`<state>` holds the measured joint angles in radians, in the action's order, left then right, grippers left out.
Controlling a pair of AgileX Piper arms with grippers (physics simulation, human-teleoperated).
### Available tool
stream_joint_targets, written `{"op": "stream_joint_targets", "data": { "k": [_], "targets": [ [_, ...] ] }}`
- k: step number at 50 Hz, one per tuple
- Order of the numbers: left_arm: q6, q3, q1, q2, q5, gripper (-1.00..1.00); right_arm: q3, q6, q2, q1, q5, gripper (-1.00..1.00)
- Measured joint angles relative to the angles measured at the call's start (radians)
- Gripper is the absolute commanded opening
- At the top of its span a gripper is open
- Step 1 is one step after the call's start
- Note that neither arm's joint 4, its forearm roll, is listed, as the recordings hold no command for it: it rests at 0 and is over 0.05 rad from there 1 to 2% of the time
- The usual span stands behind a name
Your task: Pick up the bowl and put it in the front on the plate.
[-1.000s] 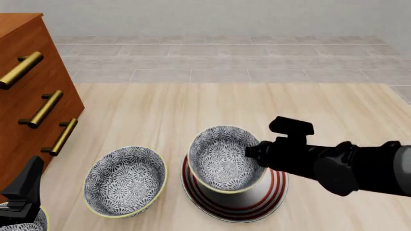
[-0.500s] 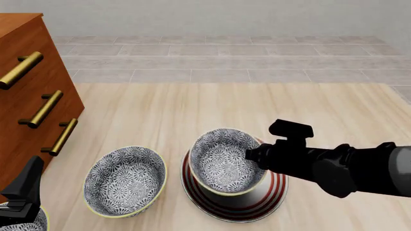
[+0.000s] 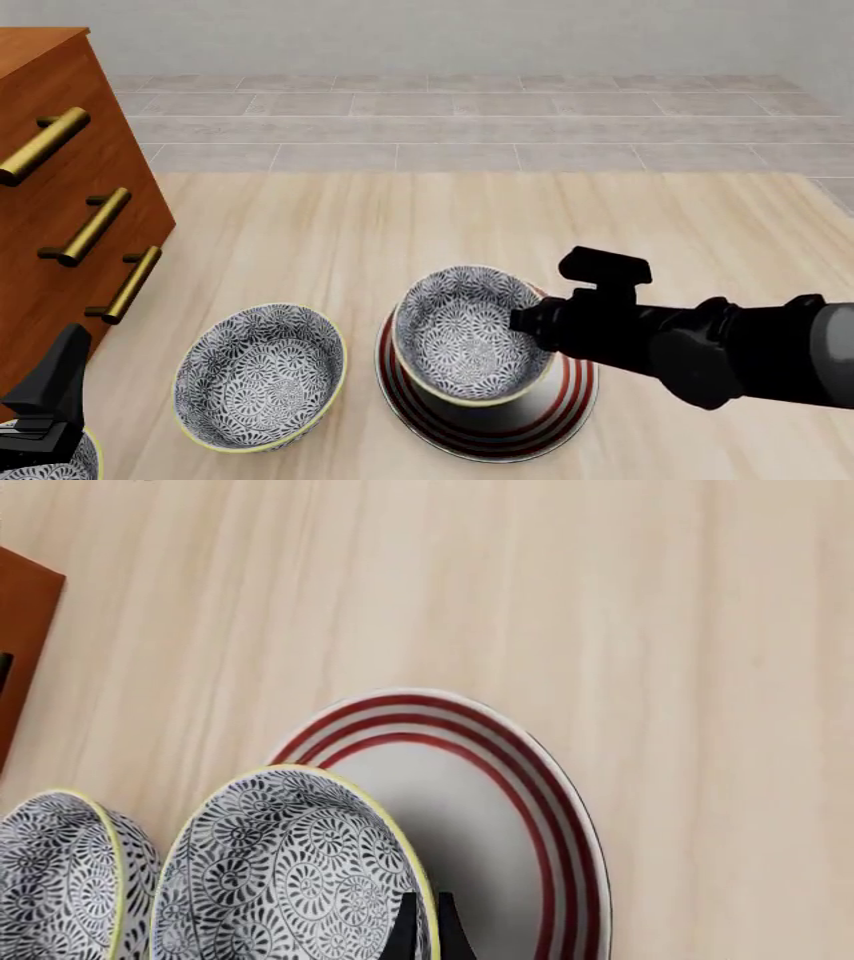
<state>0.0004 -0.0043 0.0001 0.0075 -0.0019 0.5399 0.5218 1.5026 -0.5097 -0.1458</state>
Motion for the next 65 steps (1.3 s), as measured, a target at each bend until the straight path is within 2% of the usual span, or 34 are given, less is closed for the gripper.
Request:
{"op": "stream_joint_targets", "data": {
  "k": [1,2,31,65],
  "targets": [
    [0.0,0.0,0.0,0.0,0.0,1.0,0.001,0.0,-0.001,0.0,0.001,-1.0],
    [0.0,0.0,0.0,0.0,0.0,1.0,0.001,-0.001,-0.002,0.0,0.002,1.0],
    [0.0,0.0,0.0,0.0,0.0,1.0,0.037,-0.015,-0.038,0.007,0.054,1.0],
    [0.0,0.0,0.0,0.0,0.0,1.0,0.1,-0.077,-0.137,0.043,0.173,1.0]
  ]
}}
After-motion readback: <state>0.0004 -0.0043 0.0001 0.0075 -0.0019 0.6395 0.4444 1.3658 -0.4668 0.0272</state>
